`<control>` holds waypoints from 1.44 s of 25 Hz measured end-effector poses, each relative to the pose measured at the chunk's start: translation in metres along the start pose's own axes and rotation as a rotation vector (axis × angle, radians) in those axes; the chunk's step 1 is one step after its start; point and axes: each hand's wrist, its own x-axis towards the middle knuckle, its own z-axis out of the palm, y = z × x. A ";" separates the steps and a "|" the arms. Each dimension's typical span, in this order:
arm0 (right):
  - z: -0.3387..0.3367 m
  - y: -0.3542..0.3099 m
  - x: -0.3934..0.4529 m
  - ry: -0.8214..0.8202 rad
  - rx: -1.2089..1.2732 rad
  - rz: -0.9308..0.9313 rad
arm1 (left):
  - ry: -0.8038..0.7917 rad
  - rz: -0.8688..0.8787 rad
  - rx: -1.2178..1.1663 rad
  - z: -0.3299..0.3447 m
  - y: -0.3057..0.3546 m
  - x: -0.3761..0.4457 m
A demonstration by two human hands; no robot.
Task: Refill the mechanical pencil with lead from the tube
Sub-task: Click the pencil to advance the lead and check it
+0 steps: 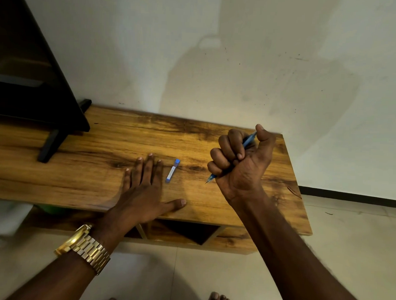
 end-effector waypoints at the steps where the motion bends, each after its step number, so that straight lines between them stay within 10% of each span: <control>1: 0.000 0.000 0.000 -0.007 -0.005 -0.001 | 0.001 -0.001 0.003 -0.001 0.000 0.001; 36: -0.004 -0.008 0.000 -0.021 0.085 -0.056 | -0.002 0.000 0.004 -0.001 0.001 0.003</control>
